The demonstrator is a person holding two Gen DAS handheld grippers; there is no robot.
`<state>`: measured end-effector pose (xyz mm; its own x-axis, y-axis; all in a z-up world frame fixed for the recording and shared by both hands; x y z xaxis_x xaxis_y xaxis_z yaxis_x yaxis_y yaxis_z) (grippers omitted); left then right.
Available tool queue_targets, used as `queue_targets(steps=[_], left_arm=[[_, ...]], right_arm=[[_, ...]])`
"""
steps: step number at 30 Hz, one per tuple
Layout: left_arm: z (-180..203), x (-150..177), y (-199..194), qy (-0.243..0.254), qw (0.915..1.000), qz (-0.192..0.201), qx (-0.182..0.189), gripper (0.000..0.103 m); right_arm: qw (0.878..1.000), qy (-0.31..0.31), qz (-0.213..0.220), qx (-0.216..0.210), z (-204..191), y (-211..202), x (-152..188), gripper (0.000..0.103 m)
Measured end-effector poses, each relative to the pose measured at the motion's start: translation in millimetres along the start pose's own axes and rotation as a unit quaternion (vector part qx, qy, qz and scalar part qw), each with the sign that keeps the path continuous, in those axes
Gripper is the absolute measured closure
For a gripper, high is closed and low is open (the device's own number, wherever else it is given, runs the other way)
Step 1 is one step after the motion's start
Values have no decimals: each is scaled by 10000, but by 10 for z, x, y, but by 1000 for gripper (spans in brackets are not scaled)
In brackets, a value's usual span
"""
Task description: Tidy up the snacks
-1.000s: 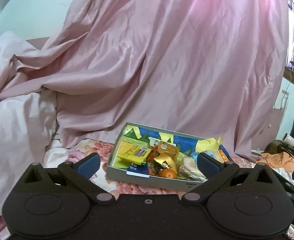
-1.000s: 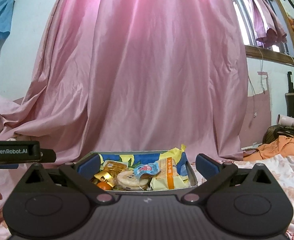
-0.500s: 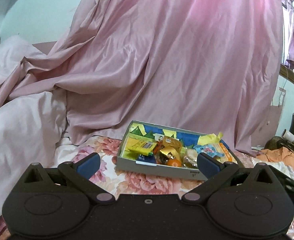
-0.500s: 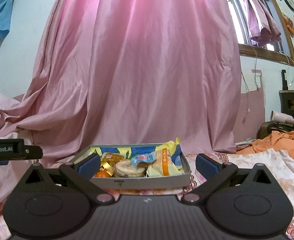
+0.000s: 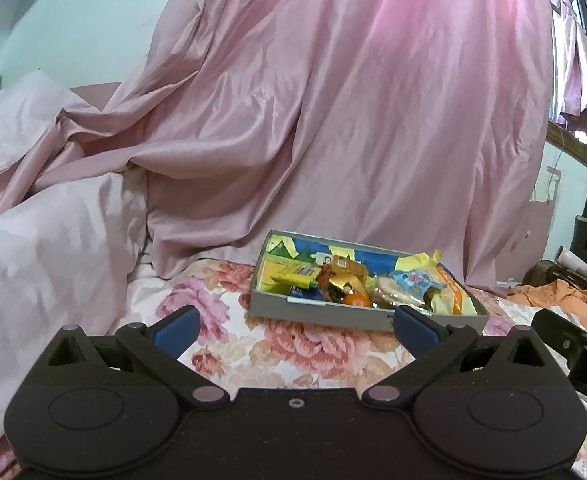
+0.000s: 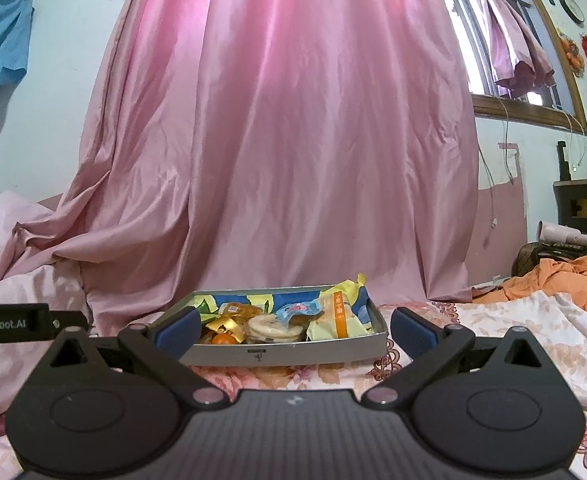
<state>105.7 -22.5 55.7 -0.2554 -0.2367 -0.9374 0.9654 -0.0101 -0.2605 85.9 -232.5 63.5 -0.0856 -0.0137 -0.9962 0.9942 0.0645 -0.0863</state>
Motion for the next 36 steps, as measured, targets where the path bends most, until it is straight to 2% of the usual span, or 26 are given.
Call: queue_targets(steps=[7,21,28,36], left_arm=[[-85,77,-120,-5,10000,4,38,1],[-159,251,-180,322,9995,-23,48,1],[-197,432,-129,426,9985,-348,4,1],[-254,538,-104,478,9976,-491,-30,1]], right_arm=[[10000,-43,-57,8,-68,-148,56,0],[9999,-50,-117,32,-120,-243,161,0],[9993,-53,-372,18,-109,-221,312,0],[9980,-90,-619,7,-134,-175,467,0]])
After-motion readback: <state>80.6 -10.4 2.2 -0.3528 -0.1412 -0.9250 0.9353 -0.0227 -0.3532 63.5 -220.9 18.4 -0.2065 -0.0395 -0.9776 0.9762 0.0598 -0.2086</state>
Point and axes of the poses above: each gripper's, at about its wrist camera, not at the fingertips, and y roughly the way its jaws point, z to its right, x to its underside, the point moved 6 cm from there along y, roughly the way its jaws point, and after that the axes turned 4 degrees about -y, right-handed, at the moved point
